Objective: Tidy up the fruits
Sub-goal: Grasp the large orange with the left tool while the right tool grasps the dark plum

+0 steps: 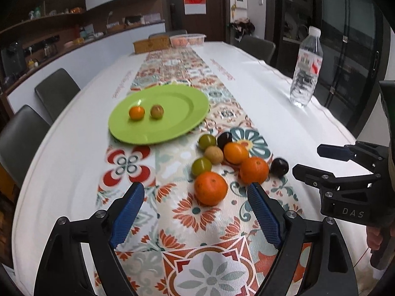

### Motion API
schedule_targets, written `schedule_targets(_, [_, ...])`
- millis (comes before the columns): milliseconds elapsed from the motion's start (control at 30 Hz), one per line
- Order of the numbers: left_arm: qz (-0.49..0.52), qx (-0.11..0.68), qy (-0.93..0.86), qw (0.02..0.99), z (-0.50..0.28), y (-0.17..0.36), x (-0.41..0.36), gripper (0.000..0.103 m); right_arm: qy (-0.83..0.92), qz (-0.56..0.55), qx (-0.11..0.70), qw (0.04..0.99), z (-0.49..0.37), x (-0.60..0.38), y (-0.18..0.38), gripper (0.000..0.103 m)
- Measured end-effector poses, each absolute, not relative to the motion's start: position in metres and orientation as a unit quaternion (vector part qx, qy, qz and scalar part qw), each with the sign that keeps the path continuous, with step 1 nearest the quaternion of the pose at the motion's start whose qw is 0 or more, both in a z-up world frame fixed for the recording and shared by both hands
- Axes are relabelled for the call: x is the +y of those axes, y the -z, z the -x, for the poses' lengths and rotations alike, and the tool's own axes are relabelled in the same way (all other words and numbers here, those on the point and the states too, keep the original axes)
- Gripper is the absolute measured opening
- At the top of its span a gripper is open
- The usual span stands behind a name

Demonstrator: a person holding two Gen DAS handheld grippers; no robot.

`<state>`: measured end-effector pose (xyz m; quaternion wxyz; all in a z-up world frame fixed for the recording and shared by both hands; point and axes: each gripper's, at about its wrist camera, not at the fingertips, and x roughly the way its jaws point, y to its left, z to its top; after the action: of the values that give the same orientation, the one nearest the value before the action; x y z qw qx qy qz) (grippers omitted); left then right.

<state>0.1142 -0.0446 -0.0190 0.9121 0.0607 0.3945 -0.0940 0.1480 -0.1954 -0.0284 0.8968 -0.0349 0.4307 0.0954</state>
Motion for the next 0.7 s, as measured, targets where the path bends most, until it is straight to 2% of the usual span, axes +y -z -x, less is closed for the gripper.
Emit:
schedule_targets(400, [-0.077,0.417,0.103,0.900,-0.128,0.044,-0.050,0.086,-0.107,0.069,0.445,0.886,-0.155,-0.189,0.046,0.063])
schedule_targets(700, [-0.082,0.429,0.108,0.893,-0.143,0.056,-0.057,0.085,-0.115,0.087,0.459,0.877,-0.168,-0.185,0.059,0.054])
